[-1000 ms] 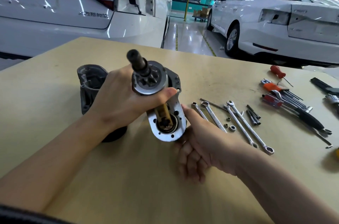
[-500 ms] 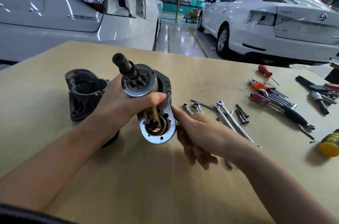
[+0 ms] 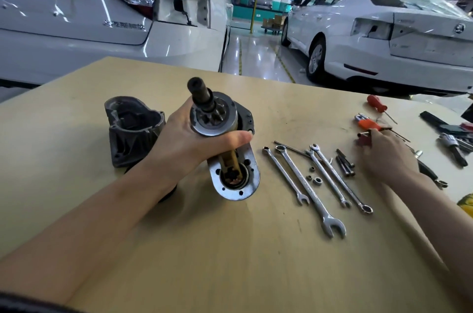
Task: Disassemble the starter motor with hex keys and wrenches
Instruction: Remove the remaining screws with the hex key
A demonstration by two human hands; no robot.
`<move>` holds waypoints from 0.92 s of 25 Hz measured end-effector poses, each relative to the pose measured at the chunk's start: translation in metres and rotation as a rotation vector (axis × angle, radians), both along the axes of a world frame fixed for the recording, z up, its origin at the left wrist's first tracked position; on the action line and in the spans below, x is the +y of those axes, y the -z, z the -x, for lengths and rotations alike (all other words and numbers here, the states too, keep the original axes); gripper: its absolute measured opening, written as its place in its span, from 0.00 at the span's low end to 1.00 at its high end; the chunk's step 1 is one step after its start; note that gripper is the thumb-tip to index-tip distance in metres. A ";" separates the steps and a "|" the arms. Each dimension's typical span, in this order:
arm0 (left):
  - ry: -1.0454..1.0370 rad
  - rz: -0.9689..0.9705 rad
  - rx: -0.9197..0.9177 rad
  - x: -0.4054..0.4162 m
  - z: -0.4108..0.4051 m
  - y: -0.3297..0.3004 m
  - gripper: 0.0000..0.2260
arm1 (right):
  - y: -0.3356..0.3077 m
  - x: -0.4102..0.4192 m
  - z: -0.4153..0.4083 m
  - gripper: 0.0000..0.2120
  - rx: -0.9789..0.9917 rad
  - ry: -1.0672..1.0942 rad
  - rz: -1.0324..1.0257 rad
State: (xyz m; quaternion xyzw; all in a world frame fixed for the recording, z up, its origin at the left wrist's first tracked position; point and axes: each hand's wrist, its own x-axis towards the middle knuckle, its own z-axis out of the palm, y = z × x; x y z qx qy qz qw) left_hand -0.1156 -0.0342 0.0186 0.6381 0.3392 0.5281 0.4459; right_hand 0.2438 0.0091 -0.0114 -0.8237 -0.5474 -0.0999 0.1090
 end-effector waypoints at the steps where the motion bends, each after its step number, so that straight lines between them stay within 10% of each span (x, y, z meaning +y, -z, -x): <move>1: -0.003 -0.003 -0.003 0.000 0.000 0.000 0.21 | 0.003 0.000 0.000 0.09 -0.010 0.006 -0.037; 15: -0.002 -0.032 -0.009 0.000 0.002 0.003 0.16 | -0.007 0.007 0.023 0.14 0.019 -0.069 -0.152; 19: 0.006 -0.031 -0.033 0.001 0.001 0.002 0.23 | -0.042 -0.013 0.072 0.11 0.852 -0.357 -0.540; 23: 0.006 -0.032 -0.037 0.000 0.002 0.003 0.25 | -0.062 -0.056 0.132 0.13 1.572 -0.894 -0.468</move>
